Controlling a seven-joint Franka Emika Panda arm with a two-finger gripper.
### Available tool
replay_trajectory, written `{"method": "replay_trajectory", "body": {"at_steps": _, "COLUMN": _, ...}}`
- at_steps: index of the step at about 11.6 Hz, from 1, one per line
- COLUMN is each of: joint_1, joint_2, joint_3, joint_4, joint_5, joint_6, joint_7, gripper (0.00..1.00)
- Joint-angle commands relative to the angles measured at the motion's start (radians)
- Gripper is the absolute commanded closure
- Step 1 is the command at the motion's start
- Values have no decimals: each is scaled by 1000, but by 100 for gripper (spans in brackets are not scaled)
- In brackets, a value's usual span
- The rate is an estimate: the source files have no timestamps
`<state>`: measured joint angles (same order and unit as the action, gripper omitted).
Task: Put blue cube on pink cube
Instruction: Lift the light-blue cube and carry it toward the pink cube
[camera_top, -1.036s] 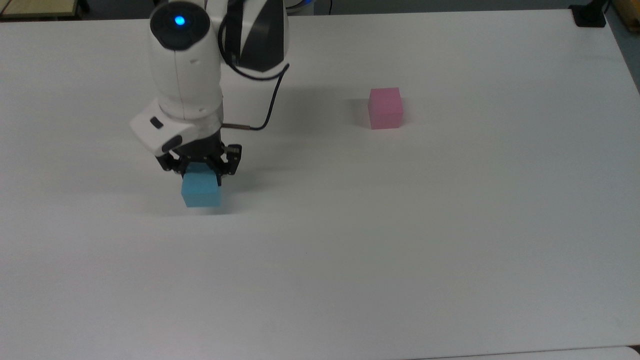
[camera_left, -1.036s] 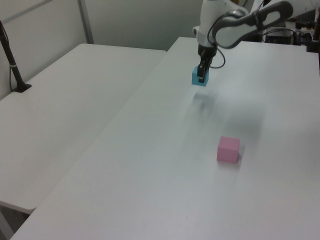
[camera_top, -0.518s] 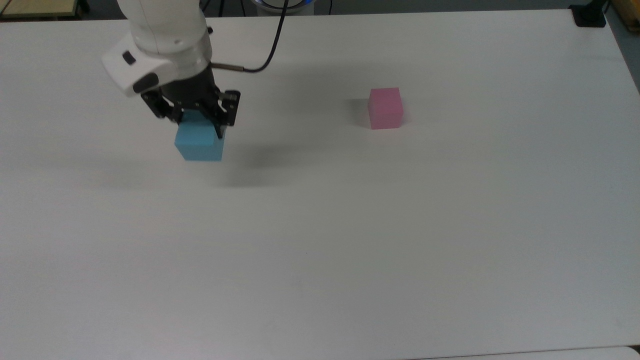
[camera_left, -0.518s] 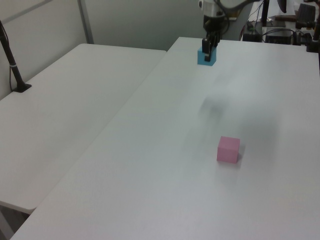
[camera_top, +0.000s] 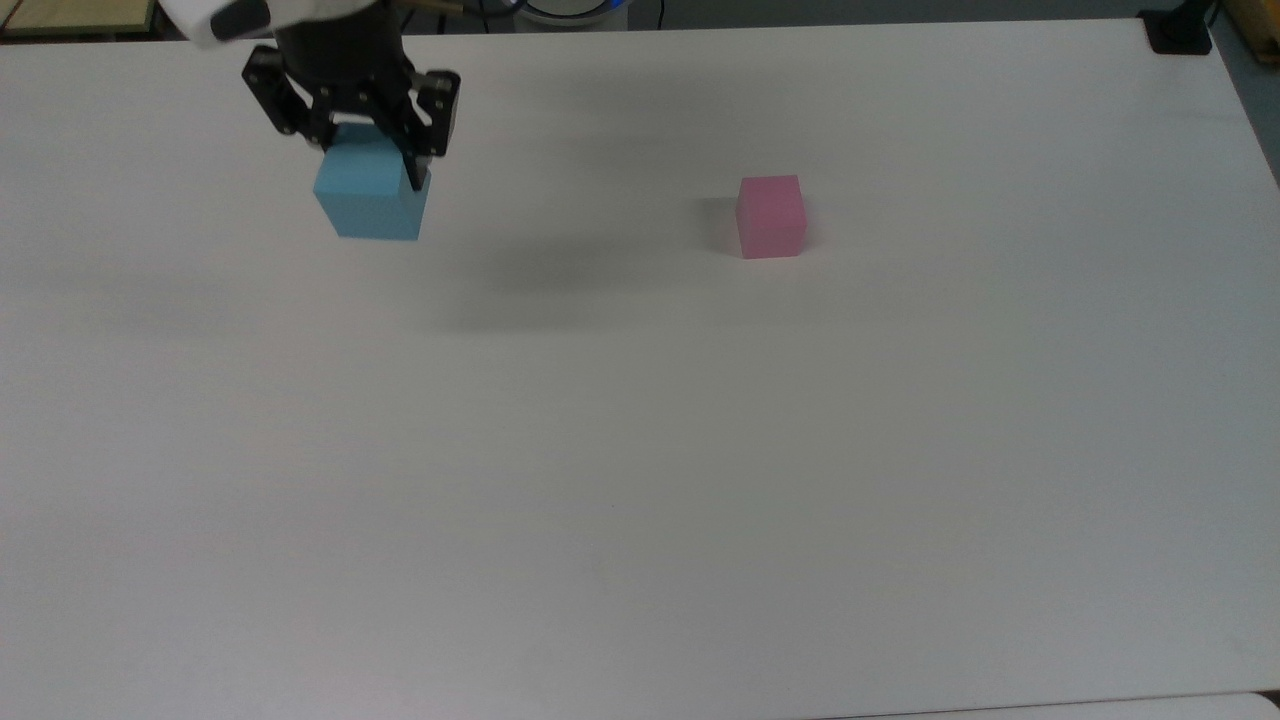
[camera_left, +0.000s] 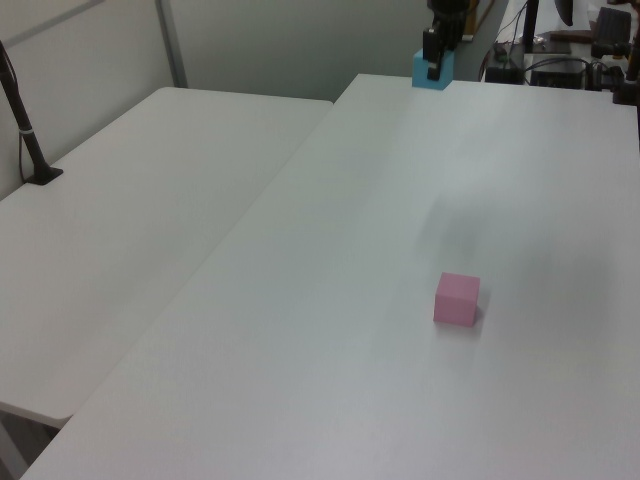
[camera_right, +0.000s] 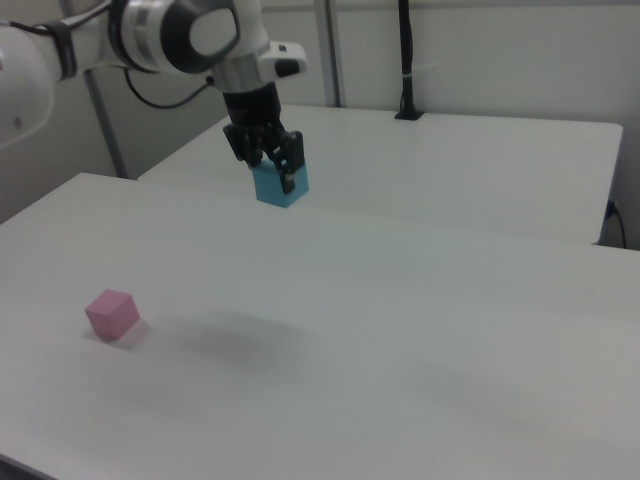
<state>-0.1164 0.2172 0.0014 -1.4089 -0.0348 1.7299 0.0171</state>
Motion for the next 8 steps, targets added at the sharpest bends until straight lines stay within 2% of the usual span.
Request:
{"method": "replay_trajectory", "body": {"at_steps": 1, "joint_1": 30, "joint_2": -172, "joint_3": 9, "joint_4": -135, "joint_5": 19, "joint_6": -16, "joint_7": 35, "gripper": 61}}
{"method": "replay_trajectory", "body": {"at_steps": 4, "joint_1": 92, "joint_2": -281, "joint_3": 23, "joint_4": -235, "joint_5": 46, "joint_6": -18, "joint_7": 49, "gripper": 61}}
{"method": "replay_trajectory", "body": {"at_steps": 7, "joint_1": 90, "joint_2": -286, "joint_3": 104, "joint_4": -248, "joint_5": 49, "joint_6": -21, "joint_7": 108, "gripper": 61}}
{"method": "replay_trajectory", "body": {"at_steps": 8, "joint_1": 81, "joint_2": -282, "joint_3": 129, "joint_4": -257, "joint_5": 103, "joint_6": -9, "joint_7": 119, "gripper": 61}}
